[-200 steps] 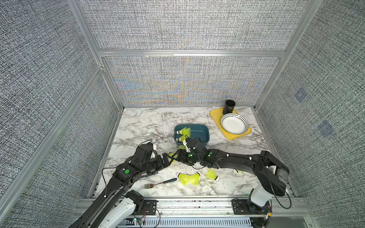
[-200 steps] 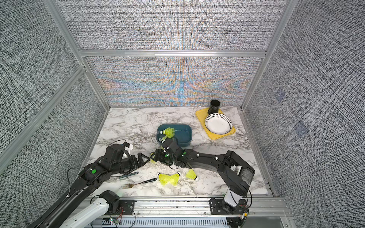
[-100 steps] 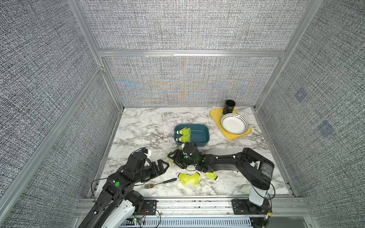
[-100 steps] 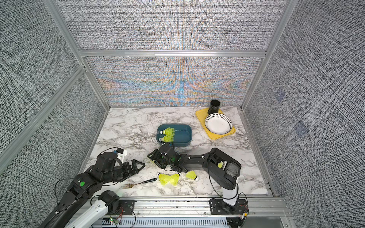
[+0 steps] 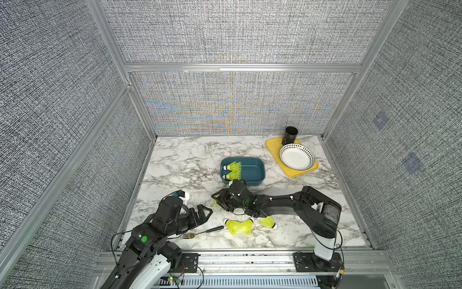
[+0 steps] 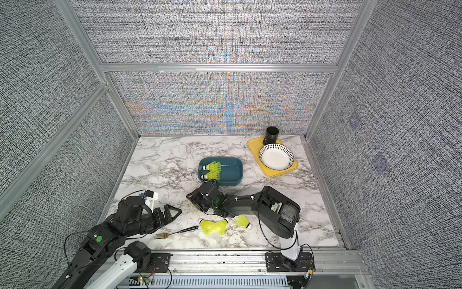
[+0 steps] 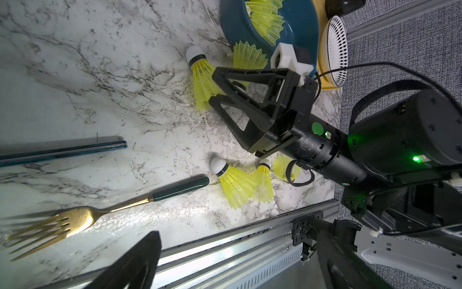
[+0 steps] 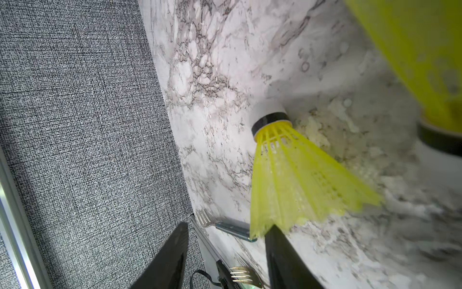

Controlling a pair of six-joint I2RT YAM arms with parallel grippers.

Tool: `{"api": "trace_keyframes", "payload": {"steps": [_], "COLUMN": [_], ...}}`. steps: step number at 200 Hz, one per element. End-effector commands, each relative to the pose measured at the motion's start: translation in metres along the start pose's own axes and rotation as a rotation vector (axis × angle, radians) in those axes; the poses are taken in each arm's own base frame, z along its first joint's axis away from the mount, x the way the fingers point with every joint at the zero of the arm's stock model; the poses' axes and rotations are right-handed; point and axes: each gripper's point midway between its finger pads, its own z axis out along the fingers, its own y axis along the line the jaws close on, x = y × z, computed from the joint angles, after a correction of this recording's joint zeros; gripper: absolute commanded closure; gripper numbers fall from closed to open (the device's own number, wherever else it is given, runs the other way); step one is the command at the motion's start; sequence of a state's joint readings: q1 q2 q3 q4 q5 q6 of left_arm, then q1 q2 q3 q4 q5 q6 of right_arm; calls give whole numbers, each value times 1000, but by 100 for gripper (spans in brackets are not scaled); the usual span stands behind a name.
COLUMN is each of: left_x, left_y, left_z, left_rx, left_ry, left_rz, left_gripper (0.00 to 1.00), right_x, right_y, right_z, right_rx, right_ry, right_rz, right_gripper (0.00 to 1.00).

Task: Put the shuttlecocks into the storage box
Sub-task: Pick up the shuttlecock at the center of the board.

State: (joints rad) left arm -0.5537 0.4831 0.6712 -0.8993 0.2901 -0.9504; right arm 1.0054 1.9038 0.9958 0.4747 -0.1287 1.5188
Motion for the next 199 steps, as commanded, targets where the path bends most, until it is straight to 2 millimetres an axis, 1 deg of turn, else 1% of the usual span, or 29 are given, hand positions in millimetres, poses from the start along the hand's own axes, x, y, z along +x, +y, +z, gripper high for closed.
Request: {"api": "trace_keyframes", "payload": {"steps": [1, 27, 70, 123, 146, 155, 157, 166, 177, 199], "left_x": [1, 1, 1, 0, -1, -1, -1, -2, -2, -3], "left_y": [0, -2, -5, -7, -7, -8, -8, -9, -9, -9], "left_z": [0, 1, 0, 2, 4, 4, 4, 5, 5, 6], "left_rx": [0, 3, 16, 21, 22, 26, 26, 28, 30, 32], "left_ry": [7, 11, 14, 21, 20, 17, 17, 17, 16, 15], "left_rz": [5, 12, 20, 33, 35, 36, 36, 35, 36, 35], "left_gripper": [0, 0, 0, 0, 0, 0, 0, 0, 0, 0], "right_x": [-6, -8, -14, -19, -19, -19, -19, -19, -19, -17], "right_y": [-5, -10, -15, -13, -12, -15, -14, -15, -17, -15], "right_z": [0, -1, -5, 3, 8, 9, 8, 9, 9, 10], "right_rx": [22, 32, 20, 9, 17, 26, 25, 27, 37, 50], "right_ry": [-28, -46, -90, -113, -108, -107, -108, -108, -104, -87], "right_rz": [14, 39, 116, 158, 155, 154, 153, 151, 147, 131], "right_gripper": [55, 61, 64, 71, 79, 82, 86, 90, 100, 100]}}
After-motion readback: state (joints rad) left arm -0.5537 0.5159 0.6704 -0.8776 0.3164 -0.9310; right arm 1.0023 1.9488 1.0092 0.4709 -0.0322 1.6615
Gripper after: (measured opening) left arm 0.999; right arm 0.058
